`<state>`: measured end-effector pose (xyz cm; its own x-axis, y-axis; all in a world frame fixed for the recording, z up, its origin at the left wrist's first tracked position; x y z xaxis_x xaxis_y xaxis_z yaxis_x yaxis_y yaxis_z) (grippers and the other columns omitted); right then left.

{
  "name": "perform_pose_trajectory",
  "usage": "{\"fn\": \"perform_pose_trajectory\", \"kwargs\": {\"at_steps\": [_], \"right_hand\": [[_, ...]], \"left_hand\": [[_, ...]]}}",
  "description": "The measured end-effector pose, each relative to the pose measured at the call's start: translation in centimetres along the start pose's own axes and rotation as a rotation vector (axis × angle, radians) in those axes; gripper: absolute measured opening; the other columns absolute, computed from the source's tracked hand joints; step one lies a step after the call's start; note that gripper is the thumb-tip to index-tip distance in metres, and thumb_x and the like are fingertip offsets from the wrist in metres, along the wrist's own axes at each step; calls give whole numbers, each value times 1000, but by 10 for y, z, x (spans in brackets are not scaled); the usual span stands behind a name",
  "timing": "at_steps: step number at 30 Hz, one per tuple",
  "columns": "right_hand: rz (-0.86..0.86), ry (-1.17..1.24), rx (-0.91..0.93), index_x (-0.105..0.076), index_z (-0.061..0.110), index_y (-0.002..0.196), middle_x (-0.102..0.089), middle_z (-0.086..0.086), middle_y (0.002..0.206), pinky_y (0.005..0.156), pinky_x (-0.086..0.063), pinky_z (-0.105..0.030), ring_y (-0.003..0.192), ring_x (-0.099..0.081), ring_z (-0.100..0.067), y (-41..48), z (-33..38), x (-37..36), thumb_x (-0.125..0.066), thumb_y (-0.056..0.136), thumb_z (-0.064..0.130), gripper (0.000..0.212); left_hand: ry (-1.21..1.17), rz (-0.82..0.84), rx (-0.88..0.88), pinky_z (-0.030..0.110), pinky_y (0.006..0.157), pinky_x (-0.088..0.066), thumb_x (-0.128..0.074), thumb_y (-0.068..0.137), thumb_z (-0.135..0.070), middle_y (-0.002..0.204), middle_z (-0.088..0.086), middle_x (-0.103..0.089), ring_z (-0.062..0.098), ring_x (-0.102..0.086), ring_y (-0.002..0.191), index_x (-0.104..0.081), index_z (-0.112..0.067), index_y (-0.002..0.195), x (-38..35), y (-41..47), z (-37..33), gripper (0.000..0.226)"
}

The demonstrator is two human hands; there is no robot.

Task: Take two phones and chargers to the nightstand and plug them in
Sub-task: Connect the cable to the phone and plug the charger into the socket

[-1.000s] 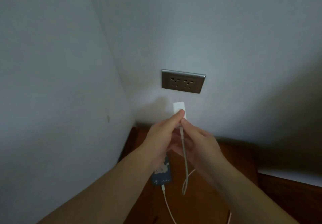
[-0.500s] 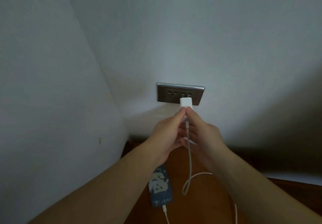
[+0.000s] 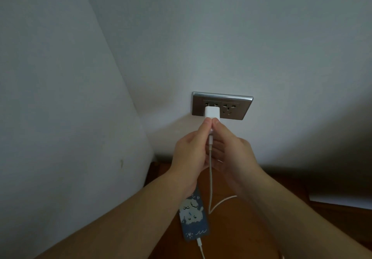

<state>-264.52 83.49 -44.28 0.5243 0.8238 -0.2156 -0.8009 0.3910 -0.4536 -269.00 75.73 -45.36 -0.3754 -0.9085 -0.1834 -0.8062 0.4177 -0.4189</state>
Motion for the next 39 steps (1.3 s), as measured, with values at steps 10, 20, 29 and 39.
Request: {"fn": "perform_pose_trajectory", "kwargs": {"at_steps": [10,20,29,39], "right_hand": [[-63,-81,47,-73,15,96,-78,-2,82,58,-58,-24,78,-74,-13,-1,8,0,-55,90,50,39],[-33,-51,-71,-71,7,95,-77,-8,81,51,-55,-25,71,-75,-17,-3,15,-2,-59,89,49,44],[-91,-6,-143,-68,10,98,-73,-11,82,66,-56,-33,73,-68,-23,10,26,-8,-59,90,47,39],[-133,-186,-162,-66,12,93,-75,-8,87,63,-58,-34,78,-73,-23,-2,28,8,-54,78,72,63]], "left_hand": [[8,-67,-125,32,78,-58,-49,92,-59,81,-11,-76,7,-72,83,-70,-53,63,-3,-3,-5,36],[35,-183,26,33,69,-59,-56,88,-61,72,-3,-76,14,-73,74,-76,-24,73,-2,-9,-9,45],[-25,-210,171,47,80,-60,-71,73,-66,86,10,-75,27,-72,82,-76,-16,90,1,4,-18,53],[65,-246,180,41,80,-59,-60,78,-71,78,1,-72,20,-69,79,-65,-23,77,15,-8,-31,48]]}}
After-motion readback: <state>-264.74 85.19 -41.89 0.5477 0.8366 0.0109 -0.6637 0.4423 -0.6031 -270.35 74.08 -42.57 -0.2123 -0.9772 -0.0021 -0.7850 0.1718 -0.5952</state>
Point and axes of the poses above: each hand's wrist, its own y-axis towards the middle knuckle, its own x-axis out of the back of the hand, z = x × y, the point moved 7 cm from there along y, towards the middle knuckle
